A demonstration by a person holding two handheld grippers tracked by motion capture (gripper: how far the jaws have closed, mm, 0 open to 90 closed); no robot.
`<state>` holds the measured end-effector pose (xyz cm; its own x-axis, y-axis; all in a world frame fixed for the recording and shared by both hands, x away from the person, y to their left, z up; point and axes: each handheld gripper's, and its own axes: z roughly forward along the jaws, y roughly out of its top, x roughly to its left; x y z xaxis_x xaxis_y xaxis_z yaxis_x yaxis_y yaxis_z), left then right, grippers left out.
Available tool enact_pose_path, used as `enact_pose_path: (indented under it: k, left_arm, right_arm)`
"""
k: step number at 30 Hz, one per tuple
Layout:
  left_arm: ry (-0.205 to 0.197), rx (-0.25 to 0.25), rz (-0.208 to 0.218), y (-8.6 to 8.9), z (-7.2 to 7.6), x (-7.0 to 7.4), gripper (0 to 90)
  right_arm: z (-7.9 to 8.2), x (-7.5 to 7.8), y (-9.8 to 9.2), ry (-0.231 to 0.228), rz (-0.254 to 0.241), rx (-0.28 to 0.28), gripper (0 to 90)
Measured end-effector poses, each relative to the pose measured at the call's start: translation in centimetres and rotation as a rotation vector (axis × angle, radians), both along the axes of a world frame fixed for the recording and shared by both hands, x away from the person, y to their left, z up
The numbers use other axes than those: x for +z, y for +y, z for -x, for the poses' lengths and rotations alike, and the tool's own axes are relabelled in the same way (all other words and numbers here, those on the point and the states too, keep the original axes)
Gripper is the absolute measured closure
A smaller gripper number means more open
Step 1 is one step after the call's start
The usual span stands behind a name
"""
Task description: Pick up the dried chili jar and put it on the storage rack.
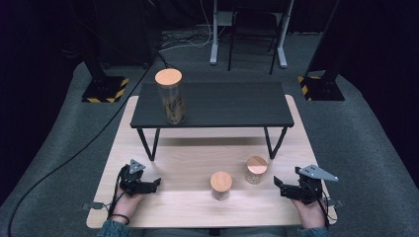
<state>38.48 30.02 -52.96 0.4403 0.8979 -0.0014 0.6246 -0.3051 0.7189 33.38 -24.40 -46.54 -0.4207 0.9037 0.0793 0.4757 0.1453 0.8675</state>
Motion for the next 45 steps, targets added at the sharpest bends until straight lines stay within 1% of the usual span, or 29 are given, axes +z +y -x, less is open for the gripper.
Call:
enact_pose_path:
  k: [6,11,14,17,22,27,31,45]
  left_arm:
    - [-0.001,0.005,0.002,0.0,0.1,0.0,3.3]
    - [0.001,0.002,-0.002,0.2,0.0,0.0,3.1]
    - [0.001,0.004,-0.001,0.2,0.0,0.0,3.1]
    - [0.001,0.004,-0.002,0.2,0.0,0.0,3.1]
    - [0.0,0.004,-0.002,0.2,0.0,0.0,3.1]
    - [0.001,0.004,-0.002,0.2,0.0,0.0,3.1]
    - [0.002,0.006,-0.002,0.2,0.0,0.0,2.9]
    - [0.002,0.009,-0.002,0.1,0.0,0.0,2.7]
  right_arm:
    - [1.0,1.4,1.5,-0.033,-0.014,0.054,4.7]
    - [1.3,2.0,3.0,-0.038,-0.017,0.109,4.0]
    - [1.5,2.3,4.0,-0.043,-0.029,0.139,4.9]
    - [1.7,2.5,4.9,-0.054,-0.03,0.164,6.5]
    - [1.9,2.2,6.2,-0.049,-0.025,0.194,6.6]
    - [2.0,1.9,7.3,-0.055,-0.034,0.2,4.6]
    - [2.0,1.8,8.3,-0.06,-0.03,0.21,4.5]
    - [1.4,0.6,12.0,-0.032,-0.026,0.282,6.9]
